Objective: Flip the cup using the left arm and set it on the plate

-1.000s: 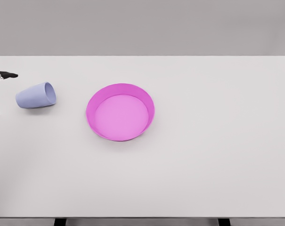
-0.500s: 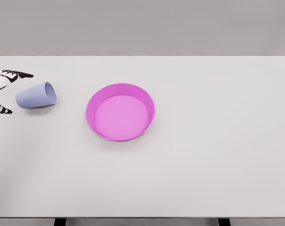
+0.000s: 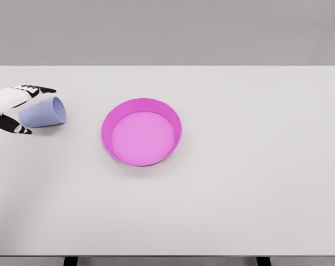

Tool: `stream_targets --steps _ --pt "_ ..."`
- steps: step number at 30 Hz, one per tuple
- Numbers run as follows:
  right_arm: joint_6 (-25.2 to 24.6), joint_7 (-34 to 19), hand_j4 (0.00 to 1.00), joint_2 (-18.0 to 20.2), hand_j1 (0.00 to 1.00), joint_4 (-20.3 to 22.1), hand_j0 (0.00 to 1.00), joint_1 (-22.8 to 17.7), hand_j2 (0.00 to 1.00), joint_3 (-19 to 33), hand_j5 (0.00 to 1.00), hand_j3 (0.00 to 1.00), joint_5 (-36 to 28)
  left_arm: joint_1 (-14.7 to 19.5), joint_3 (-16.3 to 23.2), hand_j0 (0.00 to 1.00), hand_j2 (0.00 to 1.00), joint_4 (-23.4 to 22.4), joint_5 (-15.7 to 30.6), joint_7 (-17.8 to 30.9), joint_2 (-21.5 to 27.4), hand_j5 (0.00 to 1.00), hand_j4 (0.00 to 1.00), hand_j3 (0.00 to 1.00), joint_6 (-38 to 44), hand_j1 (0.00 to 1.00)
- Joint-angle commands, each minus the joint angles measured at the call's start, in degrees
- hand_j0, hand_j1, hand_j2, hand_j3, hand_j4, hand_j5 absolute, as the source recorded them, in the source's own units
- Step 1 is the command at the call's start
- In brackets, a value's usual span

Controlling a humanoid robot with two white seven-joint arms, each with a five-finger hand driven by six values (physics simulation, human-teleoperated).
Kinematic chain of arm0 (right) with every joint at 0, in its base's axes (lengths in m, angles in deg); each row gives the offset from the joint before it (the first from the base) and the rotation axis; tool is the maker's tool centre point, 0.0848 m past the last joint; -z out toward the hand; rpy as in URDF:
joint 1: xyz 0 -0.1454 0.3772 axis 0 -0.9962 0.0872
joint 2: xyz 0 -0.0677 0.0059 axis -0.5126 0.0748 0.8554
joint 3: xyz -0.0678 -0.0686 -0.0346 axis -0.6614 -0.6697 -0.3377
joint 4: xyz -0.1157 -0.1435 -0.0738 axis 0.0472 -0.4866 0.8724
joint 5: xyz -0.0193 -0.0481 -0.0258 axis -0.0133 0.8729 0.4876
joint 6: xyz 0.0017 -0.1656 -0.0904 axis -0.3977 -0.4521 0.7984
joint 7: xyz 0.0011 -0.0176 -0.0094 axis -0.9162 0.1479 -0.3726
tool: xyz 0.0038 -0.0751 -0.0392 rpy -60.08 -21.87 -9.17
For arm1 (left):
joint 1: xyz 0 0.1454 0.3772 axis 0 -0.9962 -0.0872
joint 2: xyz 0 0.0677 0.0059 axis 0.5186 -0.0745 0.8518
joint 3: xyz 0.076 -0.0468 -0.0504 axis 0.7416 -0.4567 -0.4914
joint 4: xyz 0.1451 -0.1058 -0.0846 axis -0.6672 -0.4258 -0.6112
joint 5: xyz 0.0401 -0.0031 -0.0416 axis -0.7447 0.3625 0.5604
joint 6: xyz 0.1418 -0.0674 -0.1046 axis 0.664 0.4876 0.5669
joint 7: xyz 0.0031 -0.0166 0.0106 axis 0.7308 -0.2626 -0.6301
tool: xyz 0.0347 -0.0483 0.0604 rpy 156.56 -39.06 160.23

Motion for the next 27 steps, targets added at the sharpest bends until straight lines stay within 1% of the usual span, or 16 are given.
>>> stream_targets --steps 1,5,7,9,13,16,21,27 --pt "0.0 0.0 1.0 0.0 1.0 0.0 1.0 0.0 1.0 0.1 1.0 1.0 0.0 0.0 0.3 1.0 1.0 -0.2 0.2 0.0 -0.7 1.0 1.0 1.0 0.6 1.0" --pt "0.0 0.1 1.0 0.0 1.0 0.0 1.0 0.0 1.0 0.0 1.0 1.0 0.0 0.2 0.2 1.0 1.0 -0.3 0.2 0.0 -1.0 1.0 1.0 1.0 2.2 1.0" --pt "0.0 0.0 1.0 0.0 1.0 0.0 1.0 0.0 1.0 0.0 1.0 1.0 0.0 0.3 0.1 1.0 1.0 -1.3 0.2 -0.2 -1.5 1.0 1.0 1.0 3.0 1.0" --pt "0.0 0.0 1.0 0.0 1.0 0.0 1.0 0.0 1.0 0.0 1.0 1.0 0.0 0.5 0.0 1.0 1.0 -1.4 0.2 -0.2 -2.8 1.0 1.0 1.0 3.5 1.0" --pt "0.0 0.0 1.0 0.0 1.0 0.0 1.0 0.0 1.0 0.0 1.0 1.0 0.0 0.6 -0.4 1.0 1.0 -1.5 0.5 -0.3 -3.0 1.0 1.0 1.0 5.7 1.0" --pt "0.0 0.0 1.0 0.0 1.0 0.0 1.0 0.0 1.0 0.0 1.0 1.0 0.0 0.6 -0.4 1.0 1.0 -1.4 0.5 -0.5 -3.9 1.0 1.0 1.0 5.9 1.0" --pt "0.0 0.0 1.0 0.0 1.0 0.0 1.0 0.0 1.0 0.1 1.0 1.0 0.0 0.5 -0.3 1.0 1.0 -1.6 0.3 -0.6 -4.0 1.0 1.0 1.0 6.0 1.0" --pt "0.0 0.0 1.0 0.0 1.0 0.0 1.0 0.0 1.0 0.0 1.0 1.0 0.0 0.4 -0.2 1.0 1.0 -3.7 0.2 -0.6 -4.8 1.0 1.0 1.0 5.9 1.0"
